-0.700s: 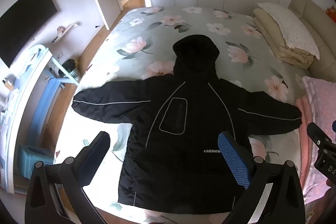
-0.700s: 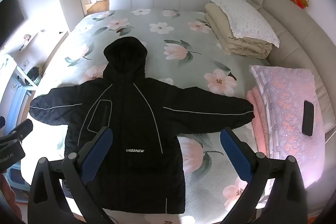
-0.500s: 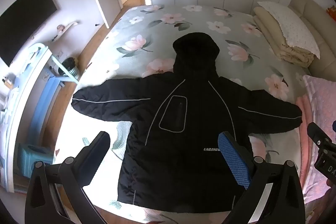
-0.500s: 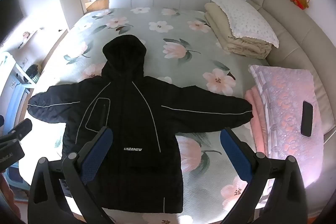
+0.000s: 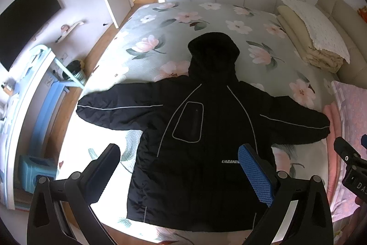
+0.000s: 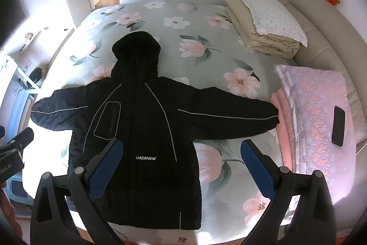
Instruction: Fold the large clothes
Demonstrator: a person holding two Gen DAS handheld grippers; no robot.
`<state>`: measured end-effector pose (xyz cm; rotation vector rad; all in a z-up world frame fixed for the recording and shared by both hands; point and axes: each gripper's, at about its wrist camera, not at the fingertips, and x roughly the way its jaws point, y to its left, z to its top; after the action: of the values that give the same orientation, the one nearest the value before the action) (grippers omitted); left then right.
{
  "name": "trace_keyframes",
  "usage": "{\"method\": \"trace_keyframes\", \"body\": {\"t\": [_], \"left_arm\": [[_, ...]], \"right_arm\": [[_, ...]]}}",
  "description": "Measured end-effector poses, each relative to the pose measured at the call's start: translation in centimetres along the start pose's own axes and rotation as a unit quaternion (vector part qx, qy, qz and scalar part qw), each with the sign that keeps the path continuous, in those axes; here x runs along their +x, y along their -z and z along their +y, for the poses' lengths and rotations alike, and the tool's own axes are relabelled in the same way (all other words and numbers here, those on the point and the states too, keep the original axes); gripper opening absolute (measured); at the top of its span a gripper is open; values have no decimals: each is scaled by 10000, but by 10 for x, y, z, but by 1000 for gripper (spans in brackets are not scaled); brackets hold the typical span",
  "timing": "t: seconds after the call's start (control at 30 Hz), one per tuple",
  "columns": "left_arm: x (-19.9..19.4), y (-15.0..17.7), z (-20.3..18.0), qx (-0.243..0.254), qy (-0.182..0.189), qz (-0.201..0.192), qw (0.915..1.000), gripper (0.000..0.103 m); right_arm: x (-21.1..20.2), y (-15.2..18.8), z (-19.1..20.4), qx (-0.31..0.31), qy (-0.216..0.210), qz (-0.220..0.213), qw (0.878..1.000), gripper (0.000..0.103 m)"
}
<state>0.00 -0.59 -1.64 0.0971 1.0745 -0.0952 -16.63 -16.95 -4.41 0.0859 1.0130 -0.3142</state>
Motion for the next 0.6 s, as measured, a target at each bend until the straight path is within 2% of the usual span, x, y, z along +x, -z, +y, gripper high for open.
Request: {"method": "trace_keyframes", "body": {"t": [0.07, 0.17, 0.23, 0.3, 0.37, 0.5, 0.6], "left_arm": [[1, 0, -2, 27, -19, 3, 10000, 102], [4, 0, -4, -20, 178, 100, 9998, 102], [10, 0, -9, 71, 95, 96, 9999, 102], [17, 2, -16, 65, 173, 226, 9996, 102], [27, 4, -22, 151, 92, 335, 9993, 102], [58, 12, -42, 258, 100, 535, 9982, 102], [89, 18, -57, 348, 33, 706, 9969, 102]], "right_arm": [[1, 0, 0, 5, 12, -6, 10000, 103], [4, 1, -4, 38, 11, 20, 10000, 103], [11, 2, -8, 76, -15, 60, 10000, 103], [20, 4, -15, 105, -40, 108, 9999, 103], [32, 8, -24, 150, -78, 177, 9997, 103], [66, 18, -59, 409, -176, 326, 9985, 103], [100, 28, -104, 858, -21, 430, 9954, 103]]}}
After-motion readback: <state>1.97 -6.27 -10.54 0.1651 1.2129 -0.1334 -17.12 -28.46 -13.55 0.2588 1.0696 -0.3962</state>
